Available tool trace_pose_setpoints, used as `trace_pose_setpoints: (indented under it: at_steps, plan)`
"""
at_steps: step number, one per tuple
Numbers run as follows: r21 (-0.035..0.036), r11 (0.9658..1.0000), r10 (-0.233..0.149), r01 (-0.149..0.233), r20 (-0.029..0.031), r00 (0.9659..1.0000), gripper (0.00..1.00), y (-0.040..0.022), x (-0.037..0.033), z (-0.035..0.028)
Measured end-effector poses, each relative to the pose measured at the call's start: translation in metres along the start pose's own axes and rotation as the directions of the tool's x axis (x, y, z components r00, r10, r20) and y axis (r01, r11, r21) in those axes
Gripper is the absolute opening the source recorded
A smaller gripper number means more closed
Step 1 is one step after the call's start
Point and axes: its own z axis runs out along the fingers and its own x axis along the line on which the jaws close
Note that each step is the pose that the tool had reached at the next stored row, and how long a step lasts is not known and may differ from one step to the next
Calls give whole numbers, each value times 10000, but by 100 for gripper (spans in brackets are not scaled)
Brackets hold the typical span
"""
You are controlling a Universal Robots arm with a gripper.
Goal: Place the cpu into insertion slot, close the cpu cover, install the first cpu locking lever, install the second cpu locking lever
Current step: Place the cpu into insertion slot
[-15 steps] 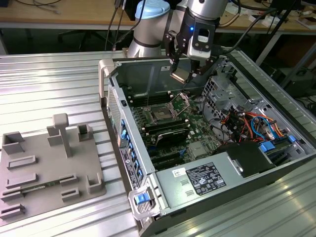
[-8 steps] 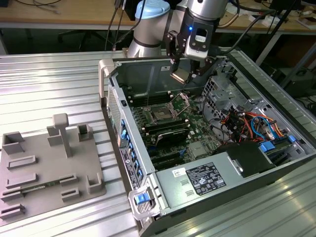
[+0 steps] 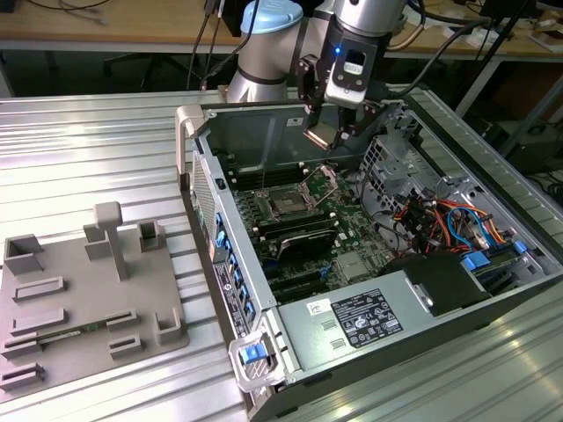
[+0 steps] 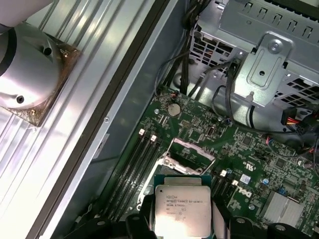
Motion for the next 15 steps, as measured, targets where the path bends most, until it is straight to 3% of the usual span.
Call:
trace_pose_setpoints:
  at_steps: [6,15]
  plan:
    - [-10,9991,431,-431,38,9991,55,0,0,6]
    - [-28,9936,1128,-1128,98,9936,55,-2,0,14]
